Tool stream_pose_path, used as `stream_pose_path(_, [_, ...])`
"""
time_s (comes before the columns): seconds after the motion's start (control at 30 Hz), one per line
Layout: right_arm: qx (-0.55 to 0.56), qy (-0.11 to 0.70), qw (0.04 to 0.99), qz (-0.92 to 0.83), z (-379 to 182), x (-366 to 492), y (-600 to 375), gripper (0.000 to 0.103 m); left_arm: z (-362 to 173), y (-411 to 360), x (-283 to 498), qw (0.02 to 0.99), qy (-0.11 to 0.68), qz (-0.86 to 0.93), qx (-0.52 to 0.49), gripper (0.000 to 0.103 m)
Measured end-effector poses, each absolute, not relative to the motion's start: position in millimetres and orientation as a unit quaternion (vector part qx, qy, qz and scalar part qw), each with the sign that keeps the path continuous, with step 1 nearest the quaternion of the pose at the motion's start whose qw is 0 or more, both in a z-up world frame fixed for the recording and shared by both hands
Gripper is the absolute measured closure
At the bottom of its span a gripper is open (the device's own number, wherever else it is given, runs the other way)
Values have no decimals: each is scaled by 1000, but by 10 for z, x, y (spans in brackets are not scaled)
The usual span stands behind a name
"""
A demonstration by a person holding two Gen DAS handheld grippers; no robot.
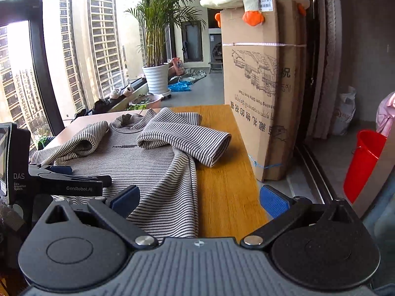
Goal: Fold clothes
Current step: 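Bring both open tools back to the shirt hem, then grasp the sleeve cuff nearest the right tool with the right tool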
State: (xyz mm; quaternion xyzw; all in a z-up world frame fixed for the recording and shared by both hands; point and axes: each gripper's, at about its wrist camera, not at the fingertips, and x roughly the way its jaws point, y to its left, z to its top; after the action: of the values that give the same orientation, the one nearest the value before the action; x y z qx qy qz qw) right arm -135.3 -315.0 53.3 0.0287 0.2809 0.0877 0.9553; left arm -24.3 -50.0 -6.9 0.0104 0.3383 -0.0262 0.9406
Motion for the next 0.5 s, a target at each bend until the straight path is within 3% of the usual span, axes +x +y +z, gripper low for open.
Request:
stream_pose_path(0.3, [222, 350, 894, 168, 239, -575, -3086, 0, -70, -479, -393, 940, 341, -23, 3, 0])
stream_pose_path(0.5, [198, 373, 895, 141, 11, -254, -2653, 0, -47, -415, -590, 937, 347, -22, -7, 0])
